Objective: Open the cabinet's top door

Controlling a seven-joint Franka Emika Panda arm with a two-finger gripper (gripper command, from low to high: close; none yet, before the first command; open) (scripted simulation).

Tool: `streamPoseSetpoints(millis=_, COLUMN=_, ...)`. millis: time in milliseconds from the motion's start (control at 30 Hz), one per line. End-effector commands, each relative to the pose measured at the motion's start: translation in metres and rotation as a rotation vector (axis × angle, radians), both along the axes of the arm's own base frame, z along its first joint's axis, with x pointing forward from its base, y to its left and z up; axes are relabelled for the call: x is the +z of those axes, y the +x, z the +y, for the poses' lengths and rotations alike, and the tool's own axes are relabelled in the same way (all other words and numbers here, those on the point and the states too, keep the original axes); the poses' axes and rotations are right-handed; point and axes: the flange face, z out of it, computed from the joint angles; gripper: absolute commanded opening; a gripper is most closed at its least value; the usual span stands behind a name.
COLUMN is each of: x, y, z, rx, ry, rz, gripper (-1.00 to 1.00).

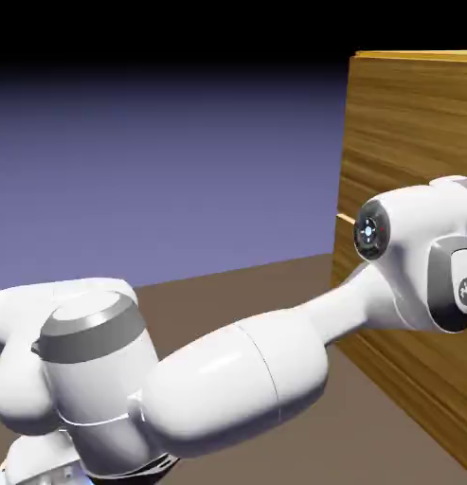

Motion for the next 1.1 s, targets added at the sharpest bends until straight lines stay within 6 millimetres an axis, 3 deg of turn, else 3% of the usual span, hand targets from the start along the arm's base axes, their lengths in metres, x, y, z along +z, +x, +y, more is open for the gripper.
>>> streamPoseSetpoints(millis=0, x=0.000, y=-0.006, z=0.002, rx=-0.012, ry=0.000, rz=0.000, gripper=-1.00)
streamPoseSetpoints(millis=267, x=0.000, y=-0.073, z=0.026, rx=-0.150, ry=0.000, rz=0.000, gripper=-1.00)
streamPoseSetpoints(millis=567, x=0.000, y=-0.152, z=0.070, rx=-0.325, ry=0.000, rz=0.000, gripper=-1.00)
streamPoseSetpoints(millis=800, x=0.000, y=-0.213, z=0.119, rx=-0.475, ry=0.000, rz=0.000, gripper=-1.00)
streamPoseSetpoints(millis=1067, x=0.000, y=-0.276, z=0.188, rx=-0.656, ry=0.000, rz=0.000, gripper=-1.00)
